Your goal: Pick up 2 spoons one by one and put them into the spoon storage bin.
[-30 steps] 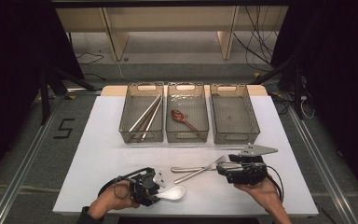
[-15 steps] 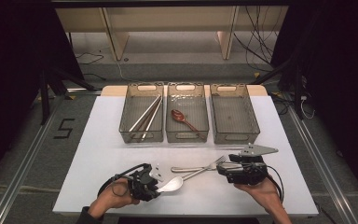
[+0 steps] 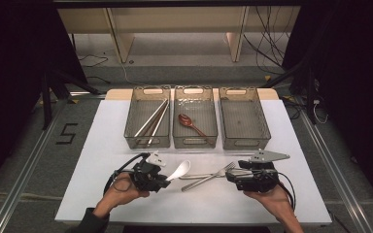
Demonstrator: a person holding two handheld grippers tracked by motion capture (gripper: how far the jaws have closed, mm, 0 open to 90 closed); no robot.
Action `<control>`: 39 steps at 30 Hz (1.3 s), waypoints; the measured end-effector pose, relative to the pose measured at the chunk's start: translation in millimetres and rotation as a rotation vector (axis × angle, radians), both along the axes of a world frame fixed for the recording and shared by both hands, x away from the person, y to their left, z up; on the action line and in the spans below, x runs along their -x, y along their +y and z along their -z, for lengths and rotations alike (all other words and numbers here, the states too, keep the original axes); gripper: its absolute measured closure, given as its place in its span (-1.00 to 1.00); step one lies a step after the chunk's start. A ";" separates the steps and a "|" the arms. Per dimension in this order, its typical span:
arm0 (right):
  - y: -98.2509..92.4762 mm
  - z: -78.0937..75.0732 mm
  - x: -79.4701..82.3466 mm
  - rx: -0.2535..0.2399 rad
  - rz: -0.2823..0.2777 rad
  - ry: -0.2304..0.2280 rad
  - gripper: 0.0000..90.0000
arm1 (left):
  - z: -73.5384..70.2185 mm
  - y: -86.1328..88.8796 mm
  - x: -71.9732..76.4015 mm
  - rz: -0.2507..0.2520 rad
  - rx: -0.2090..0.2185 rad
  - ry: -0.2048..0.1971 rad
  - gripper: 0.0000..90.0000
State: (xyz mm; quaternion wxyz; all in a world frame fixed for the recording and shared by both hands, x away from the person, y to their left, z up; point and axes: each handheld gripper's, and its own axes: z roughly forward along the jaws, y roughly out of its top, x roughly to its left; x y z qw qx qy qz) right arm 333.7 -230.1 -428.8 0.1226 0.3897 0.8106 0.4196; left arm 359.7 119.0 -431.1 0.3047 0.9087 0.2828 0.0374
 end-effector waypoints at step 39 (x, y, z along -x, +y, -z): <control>-0.3 -0.2 1.0 -0.024 -0.013 -0.021 -0.29 | -46.4 -27.3 -110.7 -0.227 0.156 -0.100 0.69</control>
